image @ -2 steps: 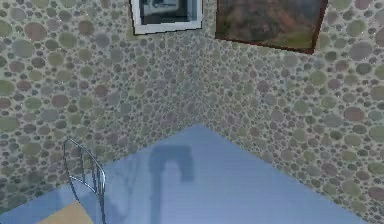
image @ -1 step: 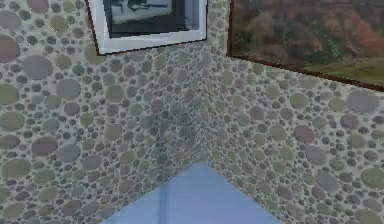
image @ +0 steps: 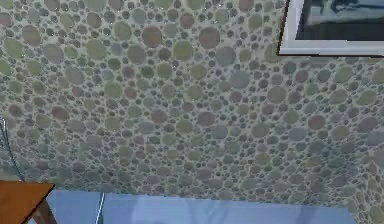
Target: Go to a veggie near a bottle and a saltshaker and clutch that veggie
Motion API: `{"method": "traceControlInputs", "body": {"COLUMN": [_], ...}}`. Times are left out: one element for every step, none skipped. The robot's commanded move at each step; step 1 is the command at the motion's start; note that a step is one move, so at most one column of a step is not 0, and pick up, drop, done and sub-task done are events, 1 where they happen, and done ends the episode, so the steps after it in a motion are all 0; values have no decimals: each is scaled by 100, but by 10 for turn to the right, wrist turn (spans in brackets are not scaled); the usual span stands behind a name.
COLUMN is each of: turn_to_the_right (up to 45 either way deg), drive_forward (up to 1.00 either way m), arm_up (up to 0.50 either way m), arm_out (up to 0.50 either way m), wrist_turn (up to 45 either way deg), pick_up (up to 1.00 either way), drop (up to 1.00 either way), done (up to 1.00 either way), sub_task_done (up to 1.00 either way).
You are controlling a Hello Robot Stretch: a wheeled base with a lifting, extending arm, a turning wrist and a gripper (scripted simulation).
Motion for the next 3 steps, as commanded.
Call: {"method": "traceControlInputs", "body": {"turn_to_the_right": [0, -450, -300], "drive_forward": [80, 0, 0], "arm_up": [0, 0, 0], "arm_out": [0, 0, 0], "wrist_turn": [0, 0, 0], "pick_up": [0, 0, 0], "drop": [0, 0, 0], "done": [0, 0, 0], "sub_task_done": [0, 0, 0]}}
